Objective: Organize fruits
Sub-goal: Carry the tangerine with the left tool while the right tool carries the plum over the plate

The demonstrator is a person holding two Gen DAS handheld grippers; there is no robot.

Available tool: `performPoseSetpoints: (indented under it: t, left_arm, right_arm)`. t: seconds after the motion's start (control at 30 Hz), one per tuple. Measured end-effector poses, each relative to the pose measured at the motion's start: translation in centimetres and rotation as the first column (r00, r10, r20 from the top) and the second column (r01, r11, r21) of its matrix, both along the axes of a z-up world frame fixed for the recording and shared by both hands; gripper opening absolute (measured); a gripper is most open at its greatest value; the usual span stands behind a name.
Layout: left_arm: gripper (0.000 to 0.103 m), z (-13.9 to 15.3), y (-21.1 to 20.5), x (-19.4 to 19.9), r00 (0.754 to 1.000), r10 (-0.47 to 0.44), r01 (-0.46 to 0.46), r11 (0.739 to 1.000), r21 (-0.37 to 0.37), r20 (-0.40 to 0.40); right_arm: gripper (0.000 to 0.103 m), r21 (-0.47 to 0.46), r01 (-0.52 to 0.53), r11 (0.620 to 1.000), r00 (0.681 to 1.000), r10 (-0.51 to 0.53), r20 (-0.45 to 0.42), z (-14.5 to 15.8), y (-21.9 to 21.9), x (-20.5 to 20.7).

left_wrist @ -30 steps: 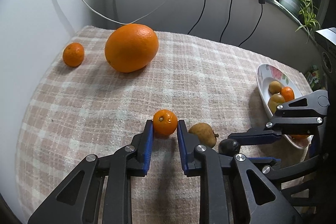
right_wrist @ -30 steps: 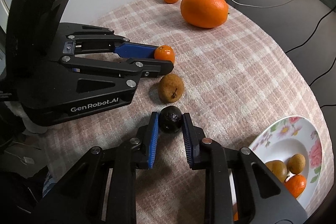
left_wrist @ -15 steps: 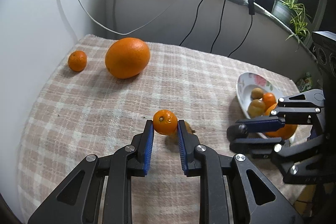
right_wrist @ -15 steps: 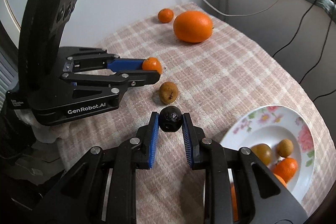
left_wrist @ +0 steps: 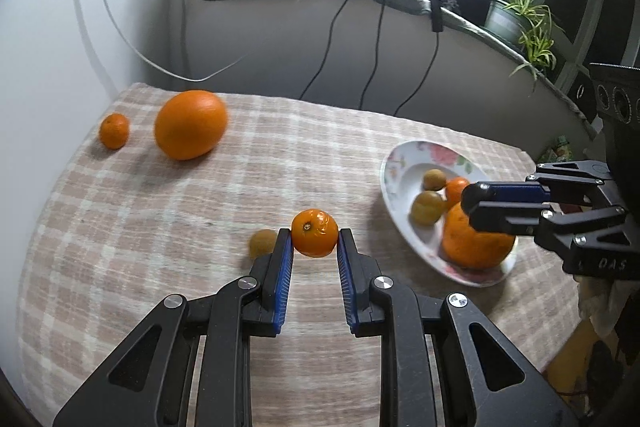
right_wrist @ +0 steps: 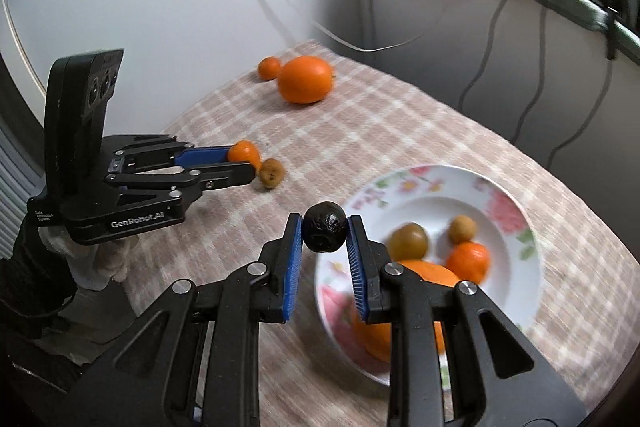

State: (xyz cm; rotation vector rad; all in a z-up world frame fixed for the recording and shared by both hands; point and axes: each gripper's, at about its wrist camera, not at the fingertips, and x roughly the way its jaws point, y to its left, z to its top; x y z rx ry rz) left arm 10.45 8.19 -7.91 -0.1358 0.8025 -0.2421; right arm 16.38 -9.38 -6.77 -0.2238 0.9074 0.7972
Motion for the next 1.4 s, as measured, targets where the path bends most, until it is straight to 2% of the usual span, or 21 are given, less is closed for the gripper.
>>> performPoseSetpoints:
  t: [0.37,0.8,1.4]
  left_arm:
    - [0.020,0.1,-3.0,0.0,0.999,-0.049,0.049,0.999,-0.004,0.000]
    - [0.020,-0.1,-5.1,0.5,0.997,-0.080,0.080,0.997,0.007,-0.017]
    - [0.020,-0.3,-7.1,0.8,0.993,-0.113,0.115,0.993,0.036,-0.036]
  right_arm:
    - [0.023,0.008,0.107,0.994,0.994,-0.107,0.021,0.8,-5.8,0.3]
    - [0.023,-0.013,0.197,0.980,0.980,-0.197,0.008,-0.6,-11.0,1.3]
    - [0.023,-0.037,0.230,0.972,0.973,-0.231,-0.009,-2.4,-12.8,2.3]
